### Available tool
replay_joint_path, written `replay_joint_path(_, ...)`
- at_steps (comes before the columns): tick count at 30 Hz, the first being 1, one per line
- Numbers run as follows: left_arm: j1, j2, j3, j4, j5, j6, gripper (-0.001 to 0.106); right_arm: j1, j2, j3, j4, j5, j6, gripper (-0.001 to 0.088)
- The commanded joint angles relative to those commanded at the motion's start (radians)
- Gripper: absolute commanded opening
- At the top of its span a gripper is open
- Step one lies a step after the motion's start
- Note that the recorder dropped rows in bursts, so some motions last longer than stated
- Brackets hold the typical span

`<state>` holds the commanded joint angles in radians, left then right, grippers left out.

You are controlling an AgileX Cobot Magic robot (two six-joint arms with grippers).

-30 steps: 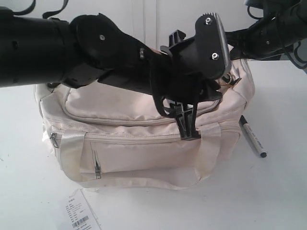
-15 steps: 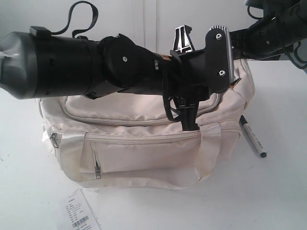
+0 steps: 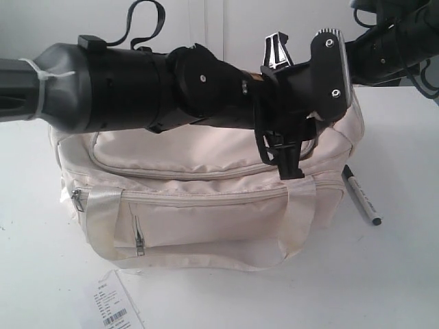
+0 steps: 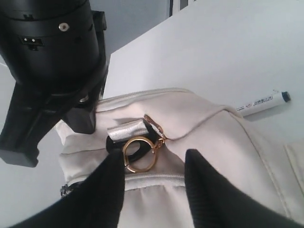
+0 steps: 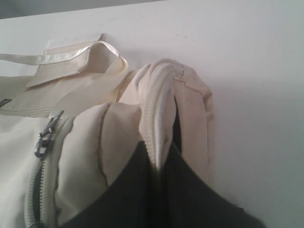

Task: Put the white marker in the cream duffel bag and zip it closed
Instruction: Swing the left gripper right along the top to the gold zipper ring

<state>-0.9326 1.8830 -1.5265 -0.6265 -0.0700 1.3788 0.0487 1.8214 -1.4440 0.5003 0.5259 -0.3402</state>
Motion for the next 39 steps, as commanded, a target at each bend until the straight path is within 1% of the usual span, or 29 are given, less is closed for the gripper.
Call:
replay_joint_path(5, 0.000, 0.034, -0.034, 0.000, -0.010, -0.108, 0.055, 0.000, 0.000, 0.000, 0.000, 0.000, 0.000, 0.0000)
replay_joint_path(8, 0.000, 0.040, -0.034, 0.000, -0.021, -0.116, 0.060, 0.000, 0.000, 0.000, 0.000, 0.000, 0.000, 0.0000)
replay_joint_path(10, 0.000, 0.046, -0.034, 0.022, -0.021, -0.116, 0.061, 0.000, 0.000, 0.000, 0.000, 0.000, 0.000, 0.0000)
replay_joint_path(16, 0.000, 0.079, -0.034, 0.105, -0.095, -0.116, 0.061, 0.000, 0.000, 0.000, 0.000, 0.000, 0.000, 0.0000)
replay_joint_path(22, 0.000, 0.101, -0.034, 0.200, -0.127, -0.116, 0.061, 0.000, 0.000, 0.000, 0.000, 0.000, 0.000, 0.0000)
replay_joint_path(26, 0.000, 0.117, -0.034, 0.219, -0.198, -0.116, 0.061, 0.000, 0.000, 0.000, 0.000, 0.000, 0.000, 0.0000)
replay_joint_path(32, 0.000, 0.130, -0.034, 0.253, -0.248, -0.116, 0.061, 0.000, 0.000, 0.000, 0.000, 0.000, 0.000, 0.0000)
replay_joint_path(36, 0.000, 0.148, -0.034, 0.274, -0.252, -0.116, 0.061, 0.000, 0.000, 0.000, 0.000, 0.000, 0.000, 0.0000)
replay_joint_path(39, 0.000, 0.160, -0.034, 0.278, -0.204, -0.116, 0.061, 0.000, 0.000, 0.000, 0.000, 0.000, 0.000, 0.0000)
